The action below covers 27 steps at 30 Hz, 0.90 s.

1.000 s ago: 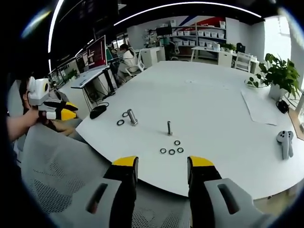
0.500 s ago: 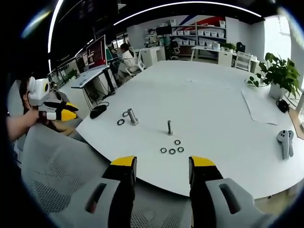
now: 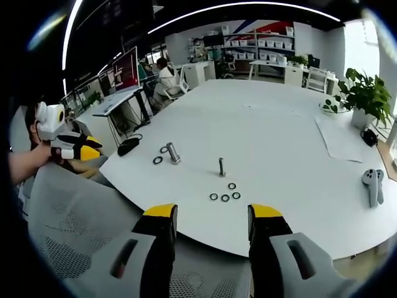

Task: Place the washer onto the threaded stud by aligning its center hole with the stud, sliding it down to the base, and recovering from edge contact or off-axis alignment until the washer reaches the visible bottom stop.

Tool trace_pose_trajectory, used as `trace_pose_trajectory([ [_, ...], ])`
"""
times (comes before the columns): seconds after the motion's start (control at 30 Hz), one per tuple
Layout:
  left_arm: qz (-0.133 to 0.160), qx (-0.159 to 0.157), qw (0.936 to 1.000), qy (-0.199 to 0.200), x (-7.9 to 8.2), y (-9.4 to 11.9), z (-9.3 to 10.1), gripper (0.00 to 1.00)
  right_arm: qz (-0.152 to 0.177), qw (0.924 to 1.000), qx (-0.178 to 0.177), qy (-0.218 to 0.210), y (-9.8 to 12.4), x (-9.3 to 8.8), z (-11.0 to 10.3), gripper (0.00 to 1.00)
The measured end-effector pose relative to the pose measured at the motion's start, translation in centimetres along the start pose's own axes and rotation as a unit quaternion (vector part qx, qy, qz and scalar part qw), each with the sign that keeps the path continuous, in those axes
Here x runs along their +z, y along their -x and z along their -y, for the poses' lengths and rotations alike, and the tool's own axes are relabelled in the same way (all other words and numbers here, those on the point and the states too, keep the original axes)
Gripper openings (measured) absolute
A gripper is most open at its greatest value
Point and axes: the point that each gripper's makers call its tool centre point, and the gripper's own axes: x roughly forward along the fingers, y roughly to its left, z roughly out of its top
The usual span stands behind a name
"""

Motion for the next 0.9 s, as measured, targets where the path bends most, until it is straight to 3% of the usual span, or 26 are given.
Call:
trace_pose_trajectory([
  [0.63, -0.008, 0.003, 0.9999, 0.006, -0.3, 0.0, -0.1, 0.23, -0.002, 1.0, 0.005, -0.002, 0.1, 0.0, -0.2, 0.48],
  [0.77, -0.015, -0.001, 0.9999, -0.004, -0.6, -0.1, 0.7, 0.23, -0.002, 1.0, 0.005, -0.006, 0.2, -0.1, -0.3, 0.49],
  [0.9, -0.012, -0.001, 0.9999, 0.002, -0.5, -0.1, 0.1, 0.23, 0.0, 1.0, 0.003, -0.003, 0.2, 0.0, -0.3, 0.49],
])
